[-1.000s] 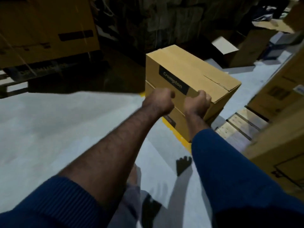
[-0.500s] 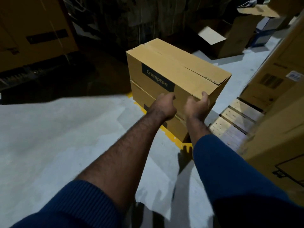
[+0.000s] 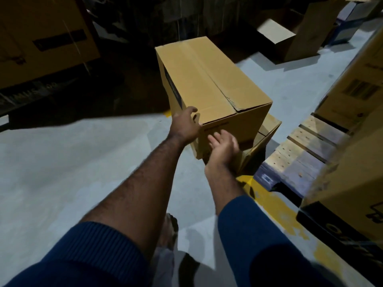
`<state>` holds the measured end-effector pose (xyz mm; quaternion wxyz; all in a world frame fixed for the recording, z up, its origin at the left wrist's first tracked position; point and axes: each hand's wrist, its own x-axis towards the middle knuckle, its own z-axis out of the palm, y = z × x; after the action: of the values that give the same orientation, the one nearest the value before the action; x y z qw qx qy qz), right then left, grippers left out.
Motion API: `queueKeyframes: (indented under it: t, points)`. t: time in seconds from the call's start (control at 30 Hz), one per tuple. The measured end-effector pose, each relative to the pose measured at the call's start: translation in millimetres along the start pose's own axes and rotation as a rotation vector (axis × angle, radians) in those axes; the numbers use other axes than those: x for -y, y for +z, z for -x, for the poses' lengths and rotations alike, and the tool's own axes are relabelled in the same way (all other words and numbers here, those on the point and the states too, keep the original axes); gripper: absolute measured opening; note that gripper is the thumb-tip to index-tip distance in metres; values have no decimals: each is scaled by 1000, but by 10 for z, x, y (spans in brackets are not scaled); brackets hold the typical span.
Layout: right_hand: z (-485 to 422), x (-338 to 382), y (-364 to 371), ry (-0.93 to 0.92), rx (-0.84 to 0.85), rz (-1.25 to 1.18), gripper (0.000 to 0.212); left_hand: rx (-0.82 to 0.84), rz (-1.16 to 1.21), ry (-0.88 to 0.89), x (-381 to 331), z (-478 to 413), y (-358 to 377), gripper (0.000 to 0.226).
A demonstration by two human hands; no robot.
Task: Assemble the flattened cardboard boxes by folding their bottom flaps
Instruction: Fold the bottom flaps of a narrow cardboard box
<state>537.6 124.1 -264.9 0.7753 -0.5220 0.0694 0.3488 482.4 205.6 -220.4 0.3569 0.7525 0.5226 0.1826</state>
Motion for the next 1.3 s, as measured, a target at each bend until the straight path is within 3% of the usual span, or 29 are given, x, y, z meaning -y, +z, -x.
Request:
queueKeyframes:
  t: [0.07, 0.13, 0.23, 0.43, 0.57, 0.67, 0.83, 0.93, 1.0, 1.07, 1.23, 1.3]
  points:
    - [-190, -107, -195, 237, -26, -190, 50, 40, -215, 99, 1, 3, 15, 57]
    - [-343, -199, -352, 352, -93, -308, 62, 88, -438, 279, 4, -36, 30, 58]
    - [-532, -298, -433, 335, -161, -371, 72, 125, -554, 434, 57, -113, -18, 57]
    - [-784, -376, -302, 336, -130, -442, 89, 52, -615, 458, 229, -201, -99, 50]
    - [-879, -404, -276, 333, -104, -456, 90, -18, -613, 387, 267, -211, -129, 36]
    - [-927, -467, -241, 357, -134, -448, 92, -23, -699, 383, 138, -203, -109, 38]
    - [-922, -665, -320, 472, -124, -502, 77, 40, -538, 466, -174, -189, -74, 66]
    - [-728, -761, -245, 502, -123, -655, 70, 71, -700, 504, -316, -206, -129, 100]
    - [-628, -849, -208, 478, -110, -716, 67, 143, -853, 493, -302, -179, -115, 110]
    - [-546, -914, -141, 487, -89, -743, 63, 191, -941, 480, -205, -127, -66, 107]
    - [-85, -876, 47, 542, -54, -602, 58, 168, -878, 481, -89, -76, -295, 99]
    - [196, -837, 216, 578, -122, -716, 62, 128, -895, 510, -69, -34, -576, 99]
